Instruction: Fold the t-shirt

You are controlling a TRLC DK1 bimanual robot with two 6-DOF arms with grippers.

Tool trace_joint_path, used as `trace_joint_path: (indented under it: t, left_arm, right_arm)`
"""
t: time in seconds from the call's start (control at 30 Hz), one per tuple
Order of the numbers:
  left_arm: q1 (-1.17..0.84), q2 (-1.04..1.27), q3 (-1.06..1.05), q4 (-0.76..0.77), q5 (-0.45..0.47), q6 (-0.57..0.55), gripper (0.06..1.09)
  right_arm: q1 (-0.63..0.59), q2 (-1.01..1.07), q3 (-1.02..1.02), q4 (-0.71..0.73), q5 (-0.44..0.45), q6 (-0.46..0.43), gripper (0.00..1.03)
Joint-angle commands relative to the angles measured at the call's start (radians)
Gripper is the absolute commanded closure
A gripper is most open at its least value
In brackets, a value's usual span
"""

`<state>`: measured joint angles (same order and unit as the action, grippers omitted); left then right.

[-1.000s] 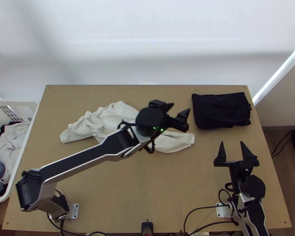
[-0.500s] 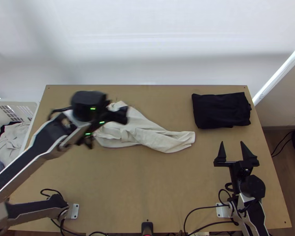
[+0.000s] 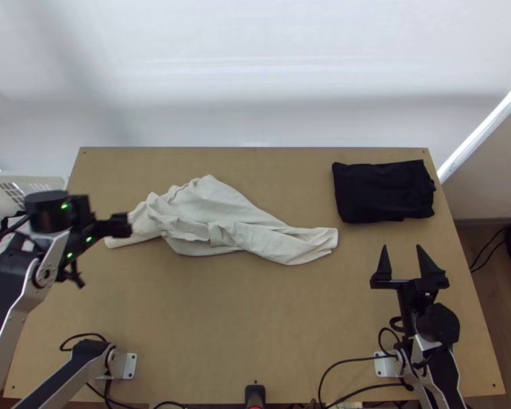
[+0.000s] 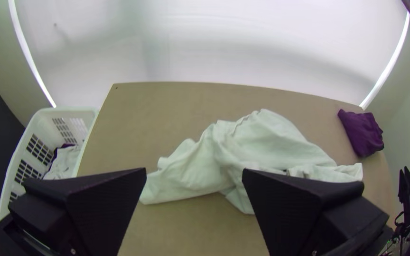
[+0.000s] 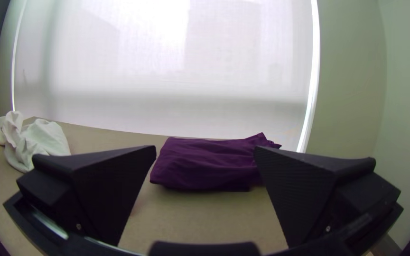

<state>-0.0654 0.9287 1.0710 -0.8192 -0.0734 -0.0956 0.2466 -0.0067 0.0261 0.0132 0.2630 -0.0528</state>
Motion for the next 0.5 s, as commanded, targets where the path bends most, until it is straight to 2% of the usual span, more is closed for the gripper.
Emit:
trace_joint_path:
  t: [0.0,0.17,0.23,0.3,0.47]
  left_arm:
    - [0.064,-0.045,-0.045,-0.051,0.023,0.019,0.10]
    - [0.079,-0.079,-0.051,-0.101,0.026,-0.050,0.10]
    - [0.076,-0.079,-0.049,-0.110,0.037,-0.087,0.10]
    - [0.076,-0.073,-0.051,-0.107,0.037,-0.119,0.10]
    - [0.076,-0.050,-0.046,-0.086,0.035,-0.170,0.10]
  right_arm:
    - [-0.001,0.005,0.003,-0.015,0.013,0.018,0.05]
    - [0.000,0.005,0.003,-0.015,0.012,0.033,0.05]
    - [0.022,0.005,0.003,-0.015,0.012,0.137,0.05]
    - [0.043,0.005,0.003,-0.015,0.012,0.169,0.05]
    - [0.056,0.005,0.003,-0.015,0.013,0.169,0.05]
